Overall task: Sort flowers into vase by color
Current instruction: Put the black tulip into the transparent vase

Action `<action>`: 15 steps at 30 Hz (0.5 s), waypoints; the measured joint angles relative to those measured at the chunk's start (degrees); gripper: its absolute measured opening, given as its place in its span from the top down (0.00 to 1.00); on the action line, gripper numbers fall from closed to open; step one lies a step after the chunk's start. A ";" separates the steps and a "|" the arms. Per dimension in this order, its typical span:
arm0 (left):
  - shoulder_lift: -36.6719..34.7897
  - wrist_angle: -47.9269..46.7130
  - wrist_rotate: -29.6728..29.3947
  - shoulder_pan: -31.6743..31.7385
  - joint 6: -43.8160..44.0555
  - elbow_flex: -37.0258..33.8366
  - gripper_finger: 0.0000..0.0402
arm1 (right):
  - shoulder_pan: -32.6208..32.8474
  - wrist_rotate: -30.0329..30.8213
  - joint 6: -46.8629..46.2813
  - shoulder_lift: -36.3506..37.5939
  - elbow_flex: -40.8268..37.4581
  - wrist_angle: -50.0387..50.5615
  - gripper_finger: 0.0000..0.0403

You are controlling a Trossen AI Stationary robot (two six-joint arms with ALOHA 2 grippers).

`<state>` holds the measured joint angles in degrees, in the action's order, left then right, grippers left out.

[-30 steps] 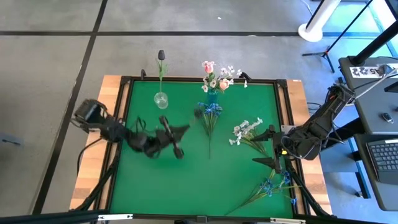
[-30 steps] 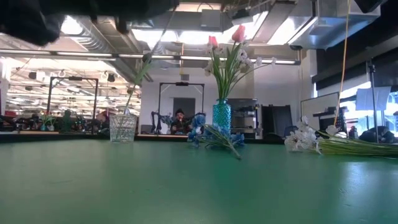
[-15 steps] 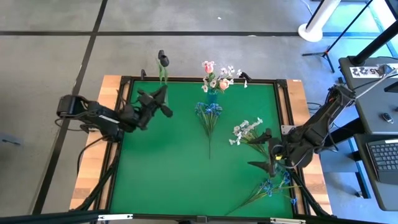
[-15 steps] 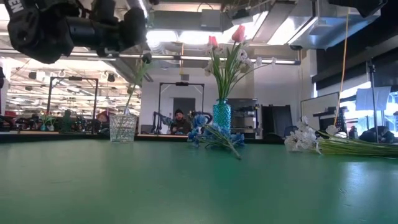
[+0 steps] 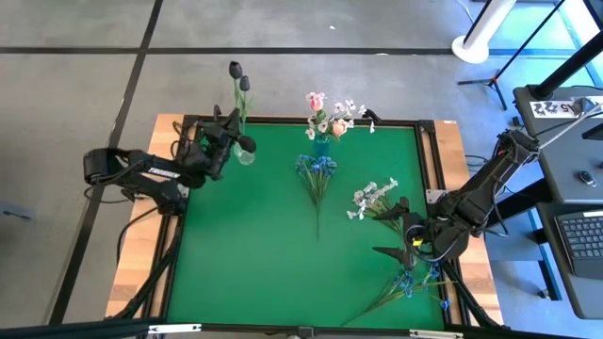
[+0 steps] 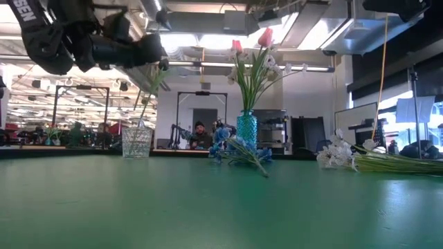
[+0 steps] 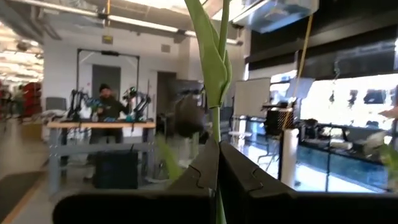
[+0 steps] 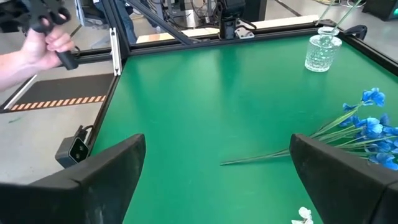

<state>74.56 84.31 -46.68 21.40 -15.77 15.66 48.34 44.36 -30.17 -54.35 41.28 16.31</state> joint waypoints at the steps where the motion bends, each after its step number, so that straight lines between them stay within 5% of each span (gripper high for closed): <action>1: 0.02 -1.33 0.65 1.43 1.33 0.01 1.00 | 0.00 0.22 0.00 0.00 0.00 0.01 0.01; 15: 0.07 -6.33 10.23 11.51 9.69 0.00 1.00 | 0.00 0.24 -1.01 0.00 0.00 0.07 0.01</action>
<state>74.63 77.98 -36.46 32.91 -6.08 15.66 48.34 44.59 -31.19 -54.35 41.28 16.38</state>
